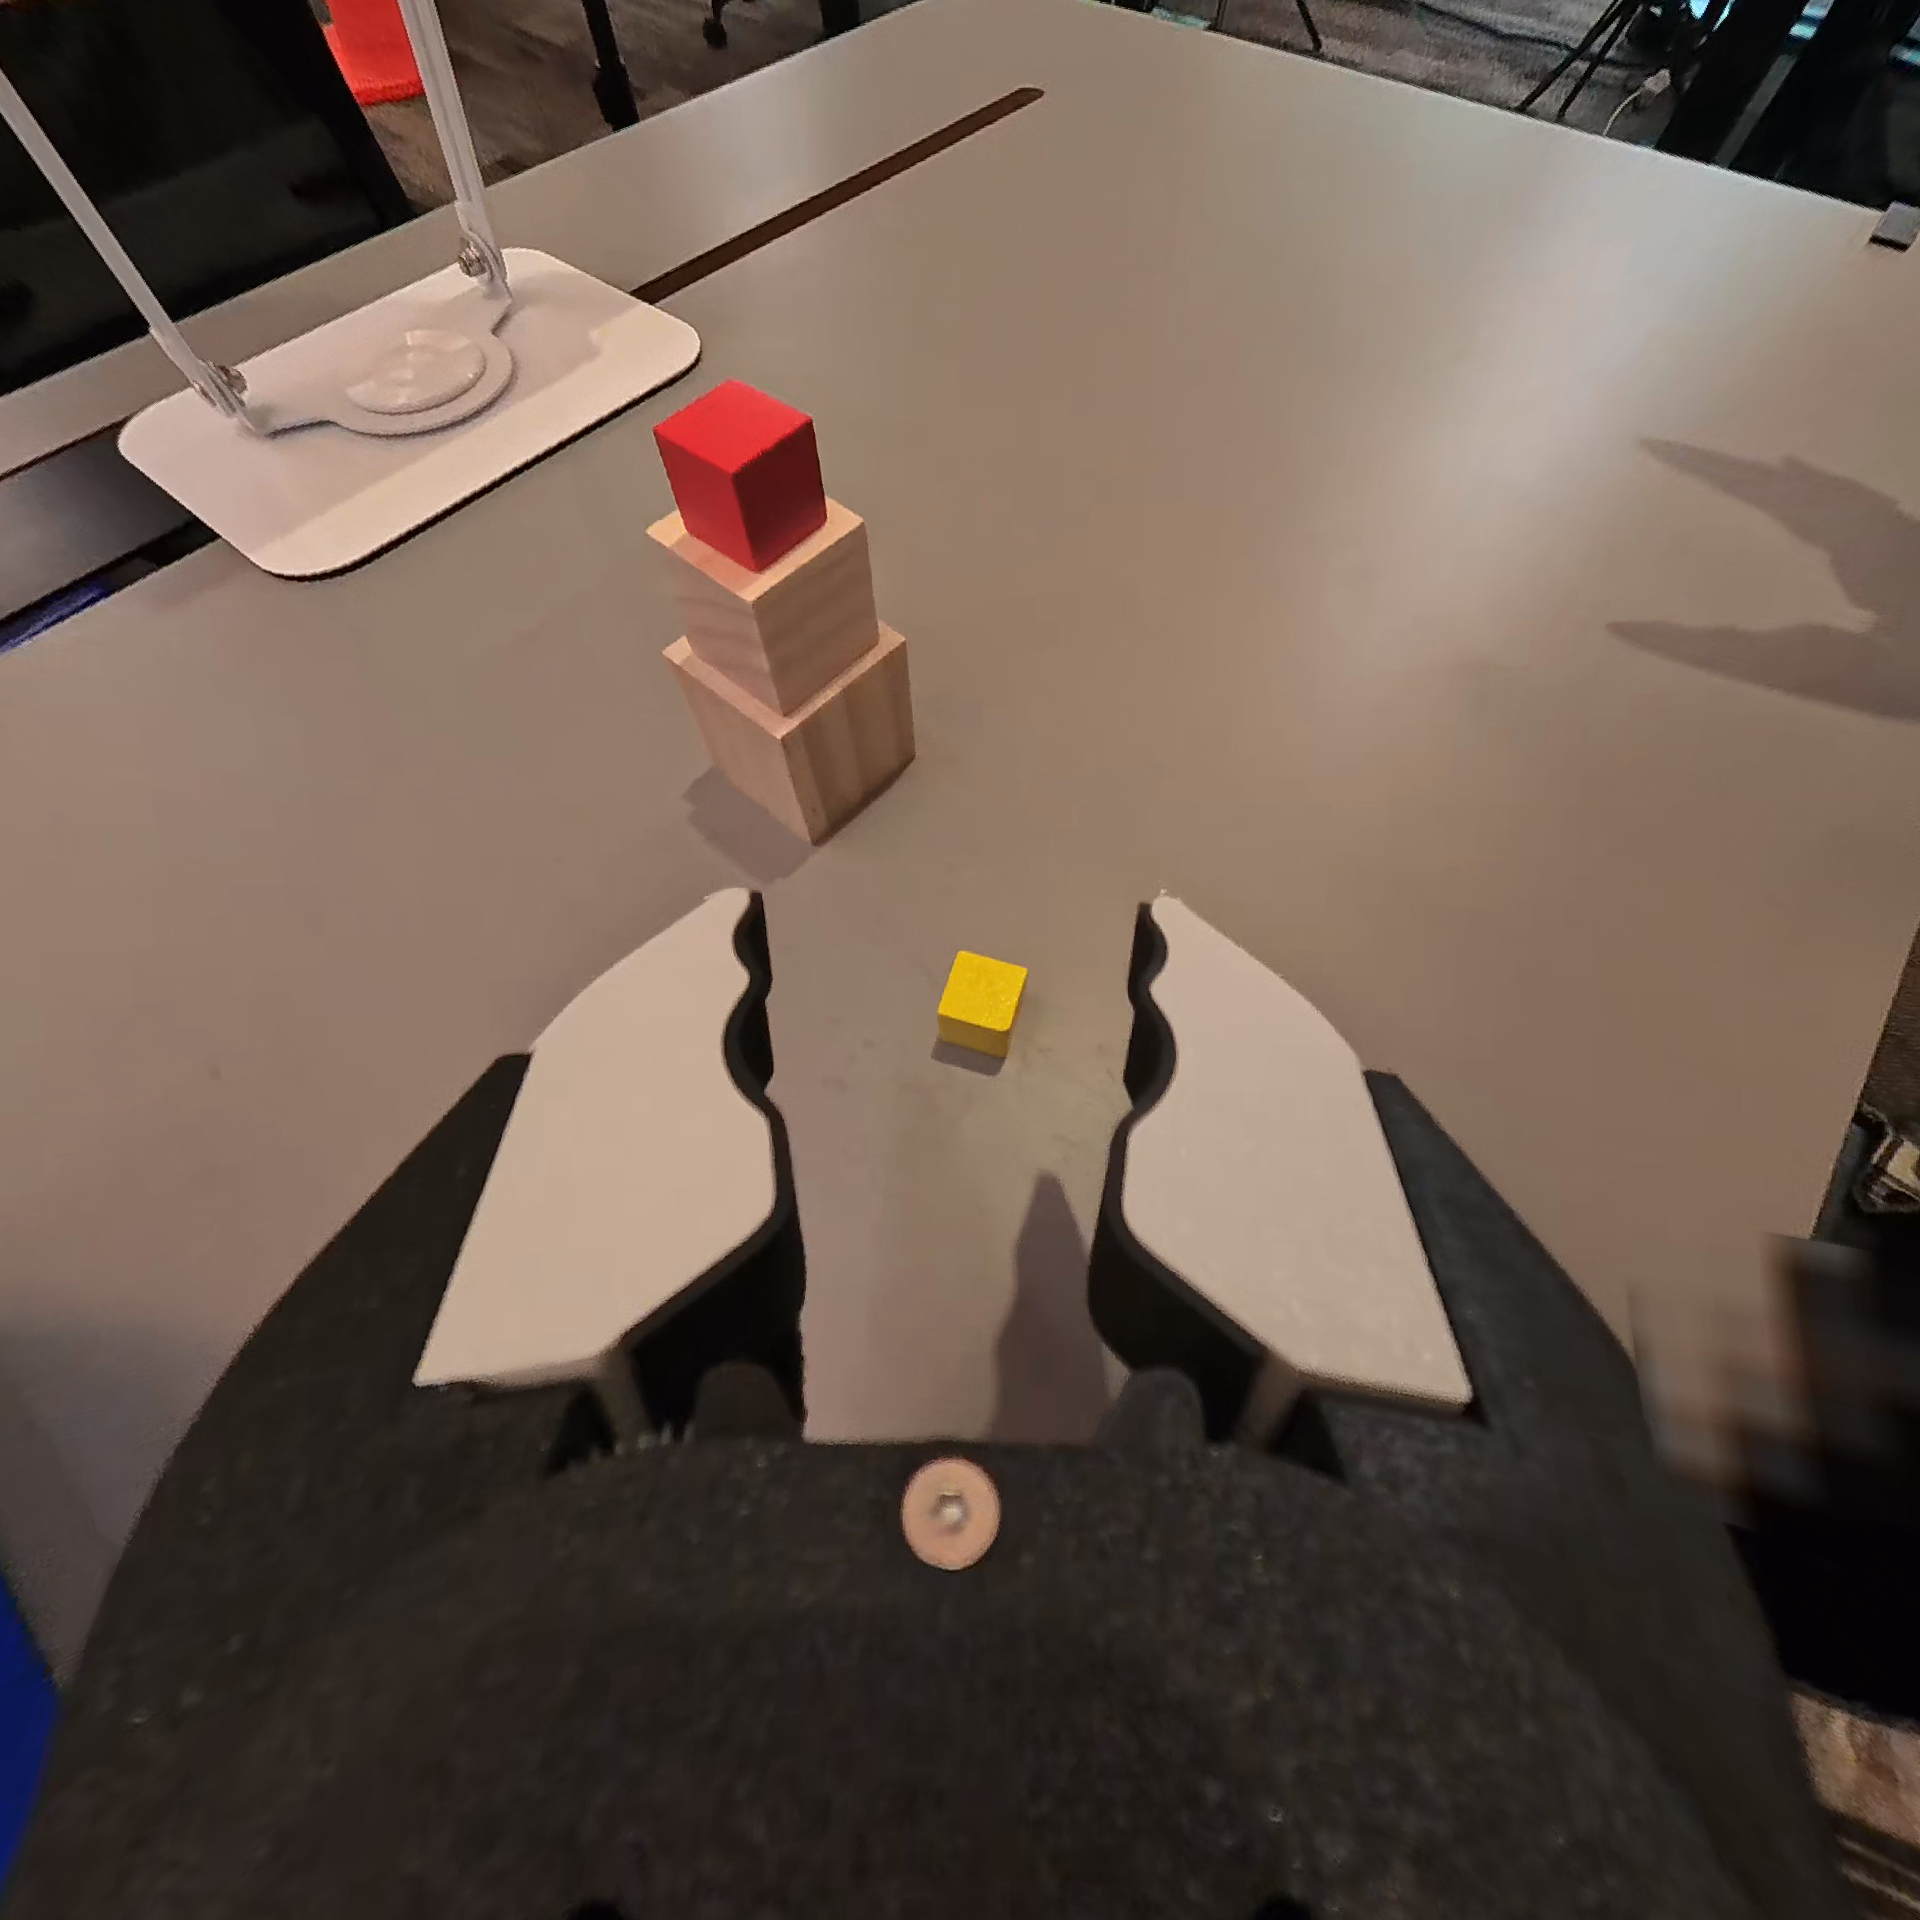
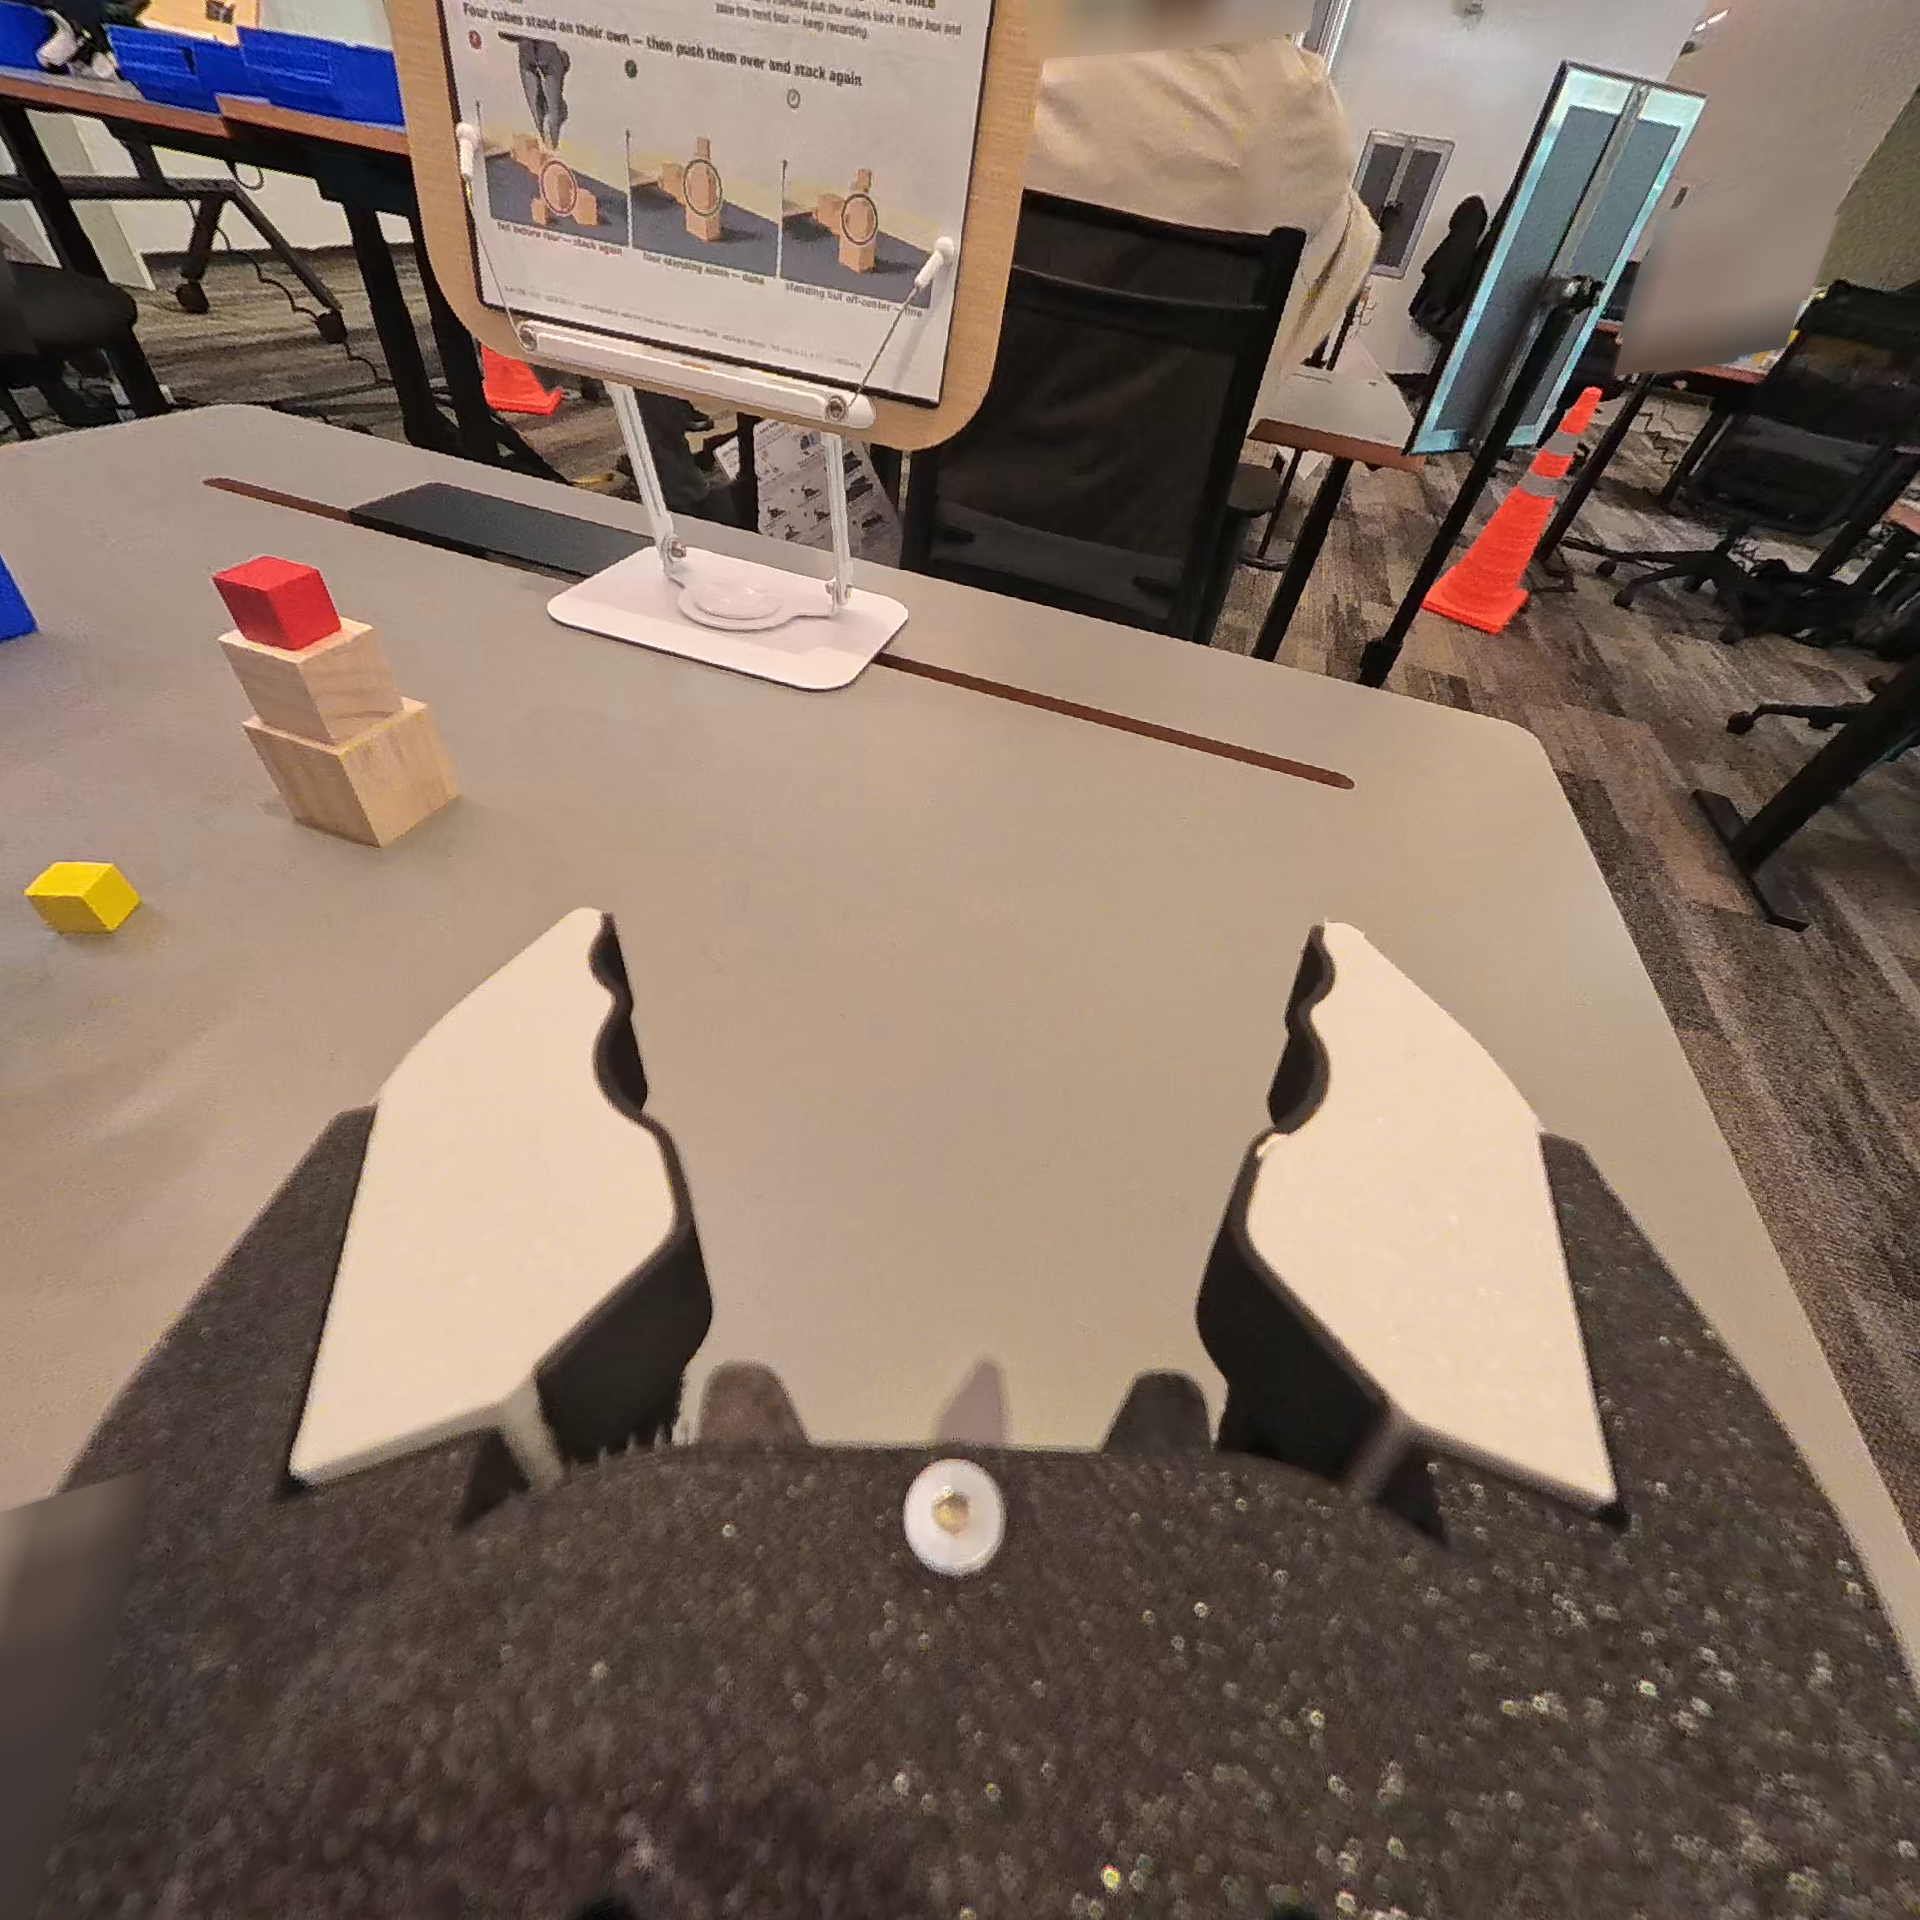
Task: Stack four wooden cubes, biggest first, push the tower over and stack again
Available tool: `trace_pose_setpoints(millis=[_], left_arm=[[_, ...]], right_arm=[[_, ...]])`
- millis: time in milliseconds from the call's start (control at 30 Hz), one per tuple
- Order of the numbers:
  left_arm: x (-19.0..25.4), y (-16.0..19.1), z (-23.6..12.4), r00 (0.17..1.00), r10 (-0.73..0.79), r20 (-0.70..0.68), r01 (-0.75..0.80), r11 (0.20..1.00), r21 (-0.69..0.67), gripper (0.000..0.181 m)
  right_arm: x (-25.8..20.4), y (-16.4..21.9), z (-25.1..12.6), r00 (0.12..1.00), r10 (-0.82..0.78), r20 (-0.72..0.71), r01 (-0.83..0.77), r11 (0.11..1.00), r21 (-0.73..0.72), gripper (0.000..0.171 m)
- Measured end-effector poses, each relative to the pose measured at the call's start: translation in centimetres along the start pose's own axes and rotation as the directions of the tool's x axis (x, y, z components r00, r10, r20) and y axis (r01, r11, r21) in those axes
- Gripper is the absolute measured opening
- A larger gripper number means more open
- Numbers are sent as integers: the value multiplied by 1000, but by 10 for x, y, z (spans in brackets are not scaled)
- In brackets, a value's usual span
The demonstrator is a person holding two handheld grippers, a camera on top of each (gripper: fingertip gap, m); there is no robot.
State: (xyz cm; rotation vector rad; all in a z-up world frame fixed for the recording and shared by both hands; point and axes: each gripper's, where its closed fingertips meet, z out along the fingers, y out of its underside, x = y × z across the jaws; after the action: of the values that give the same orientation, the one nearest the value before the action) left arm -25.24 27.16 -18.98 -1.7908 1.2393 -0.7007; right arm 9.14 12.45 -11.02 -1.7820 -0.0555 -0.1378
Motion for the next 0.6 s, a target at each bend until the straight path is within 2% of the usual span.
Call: trace_pose_setpoints(millis=[300,600], left_arm=[[3,13,4,1000,9,-17,-10,999,-50,66],[6,25,18,996,57,-73,-65,991,-119,66]], right_arm=[[-9,1,5,999,-4,40,4,1000,3,118],[-41,4,22,983,-21,182,19,1000,13,118]])
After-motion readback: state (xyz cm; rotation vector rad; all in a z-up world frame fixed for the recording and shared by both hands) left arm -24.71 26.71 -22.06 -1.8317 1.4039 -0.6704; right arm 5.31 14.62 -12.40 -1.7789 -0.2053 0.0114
